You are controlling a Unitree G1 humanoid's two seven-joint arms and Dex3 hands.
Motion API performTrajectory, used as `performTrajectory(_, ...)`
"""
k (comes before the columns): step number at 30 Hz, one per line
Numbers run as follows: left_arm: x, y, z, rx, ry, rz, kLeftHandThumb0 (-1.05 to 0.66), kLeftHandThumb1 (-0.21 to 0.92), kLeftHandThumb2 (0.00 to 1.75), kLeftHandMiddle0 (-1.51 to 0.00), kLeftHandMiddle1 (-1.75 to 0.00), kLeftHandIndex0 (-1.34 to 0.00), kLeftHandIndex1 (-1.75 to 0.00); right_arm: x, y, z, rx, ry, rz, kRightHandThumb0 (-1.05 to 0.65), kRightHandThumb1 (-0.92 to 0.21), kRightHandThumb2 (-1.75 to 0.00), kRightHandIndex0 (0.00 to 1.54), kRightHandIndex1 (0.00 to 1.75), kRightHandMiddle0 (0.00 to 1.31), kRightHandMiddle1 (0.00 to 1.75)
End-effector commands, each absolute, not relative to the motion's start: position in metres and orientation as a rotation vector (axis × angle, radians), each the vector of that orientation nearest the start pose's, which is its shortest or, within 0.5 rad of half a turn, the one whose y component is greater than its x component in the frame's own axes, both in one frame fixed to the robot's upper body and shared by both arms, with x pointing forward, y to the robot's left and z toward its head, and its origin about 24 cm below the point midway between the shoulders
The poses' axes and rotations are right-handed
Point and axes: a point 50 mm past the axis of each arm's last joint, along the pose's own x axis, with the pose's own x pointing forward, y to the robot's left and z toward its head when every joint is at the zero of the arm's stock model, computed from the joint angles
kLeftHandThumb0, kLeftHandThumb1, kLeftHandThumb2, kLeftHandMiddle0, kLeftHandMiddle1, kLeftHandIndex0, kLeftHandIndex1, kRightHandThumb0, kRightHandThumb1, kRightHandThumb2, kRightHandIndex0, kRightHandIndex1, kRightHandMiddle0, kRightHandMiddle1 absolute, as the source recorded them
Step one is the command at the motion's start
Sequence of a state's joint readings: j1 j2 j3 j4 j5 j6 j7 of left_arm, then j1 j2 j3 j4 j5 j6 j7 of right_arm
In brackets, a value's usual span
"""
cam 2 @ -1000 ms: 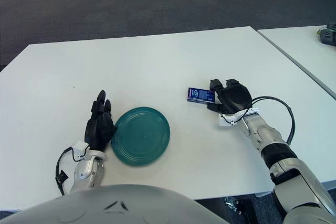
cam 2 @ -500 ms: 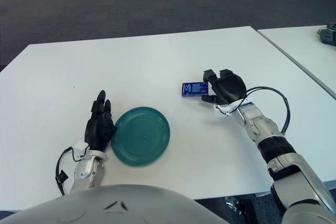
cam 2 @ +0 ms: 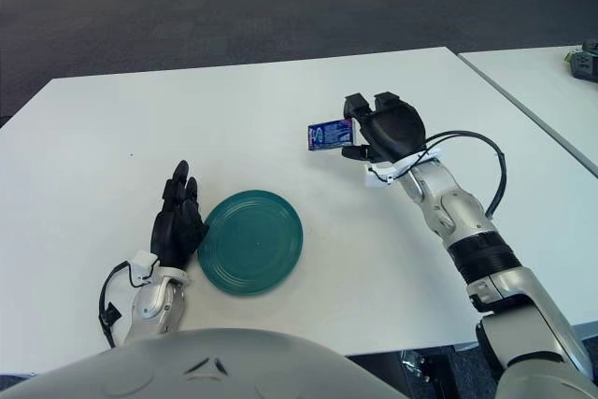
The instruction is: Put the gum into the plate.
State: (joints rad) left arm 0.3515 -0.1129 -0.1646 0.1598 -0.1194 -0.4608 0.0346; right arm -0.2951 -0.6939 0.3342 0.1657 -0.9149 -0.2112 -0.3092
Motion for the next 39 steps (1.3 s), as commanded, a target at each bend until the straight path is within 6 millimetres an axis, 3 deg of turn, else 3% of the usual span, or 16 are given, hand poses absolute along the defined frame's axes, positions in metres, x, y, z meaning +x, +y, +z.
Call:
performTrajectory(1,0.154,0.106,-0.039,-0.304,0.164,0.108,-1.04,0.92,0.88,-0.07,0.00,0.00,-0.29,0.286,-0.186,0.102,-1.533,-0.555,0.168,-0.38,-0.74,-0.78,0.50,1.75,0.31,1.75)
performTrajectory(12,0.154,0.106,-0.039,-0.333,0.145,0.124,-1.04,0.92,0.86,-0.08,0.00,0.00,-0.33,0.280,-0.160,0.111,-1.482,-0.661,0.243,-0.38,-0.73,-0.79,0.53,1.75,0.32,1.75)
performTrajectory(25,0.155,0.106,-0.040,-0.338,0.164,0.119,-1.04,0.92,0.87,-0.08,0.00,0.00,-0.35,0.253,-0.131,0.114,-1.409,-0.711,0.358,-0.39,-0.71,-0.82,0.51,1.75,0.33,1.75)
performTrajectory(39,0.156,0.107,-0.042,-0.359,0.170,0.116,-1.04,0.92,0.88,-0.06,0.00,0.00,-0.25,0.234,-0.116,0.113,-1.304,-0.750,0.450,-0.39,-0.68,-0.85,0.48,1.75,0.35,1.75)
